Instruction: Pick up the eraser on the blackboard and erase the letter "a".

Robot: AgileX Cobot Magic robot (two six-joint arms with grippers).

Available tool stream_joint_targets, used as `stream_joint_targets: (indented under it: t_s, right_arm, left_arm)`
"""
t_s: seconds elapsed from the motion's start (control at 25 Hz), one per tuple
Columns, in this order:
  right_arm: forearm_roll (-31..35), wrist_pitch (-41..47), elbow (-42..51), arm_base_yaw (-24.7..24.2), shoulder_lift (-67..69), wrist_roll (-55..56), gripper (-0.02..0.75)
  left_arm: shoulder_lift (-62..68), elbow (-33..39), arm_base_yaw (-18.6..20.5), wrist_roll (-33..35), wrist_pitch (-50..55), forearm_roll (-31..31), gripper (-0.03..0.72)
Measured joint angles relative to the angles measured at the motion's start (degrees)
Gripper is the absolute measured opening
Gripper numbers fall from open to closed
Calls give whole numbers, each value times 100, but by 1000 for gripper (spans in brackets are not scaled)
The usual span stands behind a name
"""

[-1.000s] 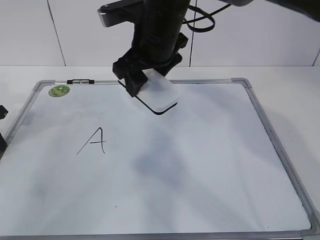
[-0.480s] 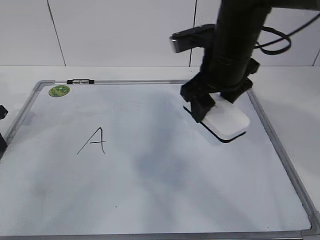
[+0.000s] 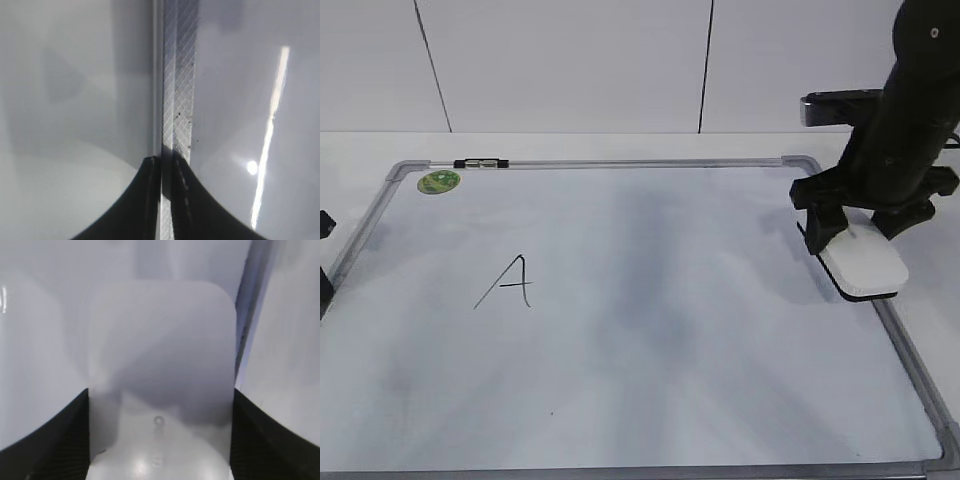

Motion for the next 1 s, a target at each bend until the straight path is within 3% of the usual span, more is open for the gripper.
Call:
stream_joint_targets:
  t_s: [0.24,1.0]
  right_arm:
    - [14,-475,325,-327,0,272,547]
    - [10,-926,402,-352,0,624,547]
  left_arm:
    - [0,0,0,0,0,0,17]
    - [0,0,0,0,8,-43,17]
